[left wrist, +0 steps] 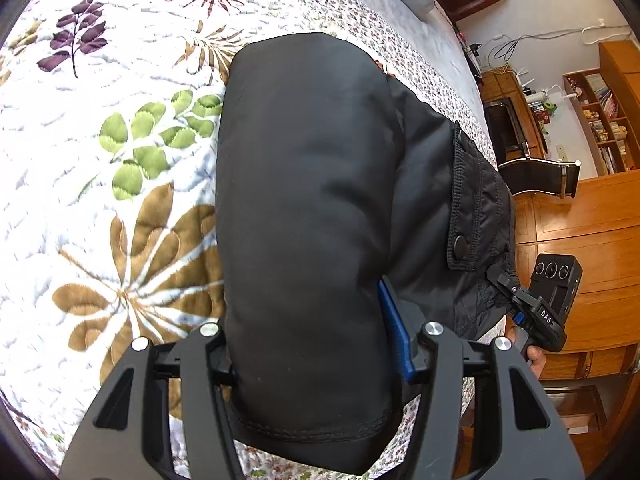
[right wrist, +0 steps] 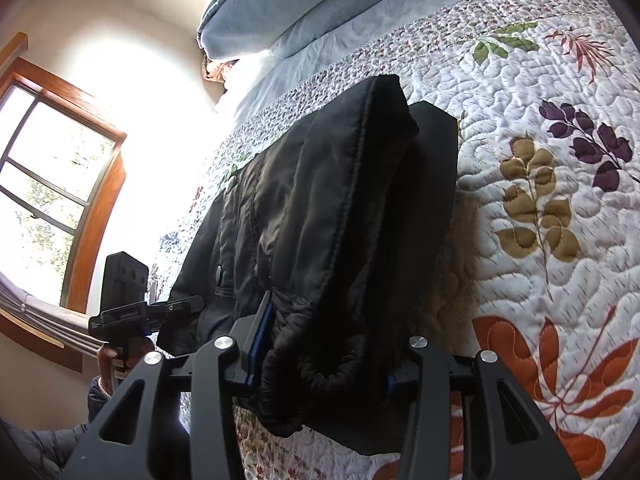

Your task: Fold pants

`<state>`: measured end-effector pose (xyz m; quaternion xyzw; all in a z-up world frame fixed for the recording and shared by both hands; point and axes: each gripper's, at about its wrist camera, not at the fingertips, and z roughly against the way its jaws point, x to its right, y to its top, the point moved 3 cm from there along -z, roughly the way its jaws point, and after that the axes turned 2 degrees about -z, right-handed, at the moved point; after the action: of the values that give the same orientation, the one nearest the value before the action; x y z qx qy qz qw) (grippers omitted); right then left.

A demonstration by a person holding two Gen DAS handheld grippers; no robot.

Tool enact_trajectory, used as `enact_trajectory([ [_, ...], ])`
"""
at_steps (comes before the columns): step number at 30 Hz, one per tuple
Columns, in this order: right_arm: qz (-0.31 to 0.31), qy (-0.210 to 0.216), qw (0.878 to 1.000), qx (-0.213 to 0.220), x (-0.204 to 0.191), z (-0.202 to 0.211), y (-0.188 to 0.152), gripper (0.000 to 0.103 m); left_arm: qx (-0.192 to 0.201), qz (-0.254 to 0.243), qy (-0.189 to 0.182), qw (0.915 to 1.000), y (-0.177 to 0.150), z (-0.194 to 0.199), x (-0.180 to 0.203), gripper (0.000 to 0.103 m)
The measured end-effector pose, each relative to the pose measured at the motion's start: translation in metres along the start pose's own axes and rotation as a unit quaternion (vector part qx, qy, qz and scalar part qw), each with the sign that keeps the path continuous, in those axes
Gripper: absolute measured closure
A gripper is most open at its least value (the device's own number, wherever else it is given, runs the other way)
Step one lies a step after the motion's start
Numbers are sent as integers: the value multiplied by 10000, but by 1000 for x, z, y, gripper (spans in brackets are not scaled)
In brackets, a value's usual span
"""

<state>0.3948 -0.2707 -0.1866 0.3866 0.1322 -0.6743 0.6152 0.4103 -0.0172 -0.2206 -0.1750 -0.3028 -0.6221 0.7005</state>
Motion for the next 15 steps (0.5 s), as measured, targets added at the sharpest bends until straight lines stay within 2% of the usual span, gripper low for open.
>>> enact_trajectory([
  [15, -66, 21, 10000, -27, 4, -22, 25, 59, 65, -46, 66, 9999, 24, 4, -15, 47],
])
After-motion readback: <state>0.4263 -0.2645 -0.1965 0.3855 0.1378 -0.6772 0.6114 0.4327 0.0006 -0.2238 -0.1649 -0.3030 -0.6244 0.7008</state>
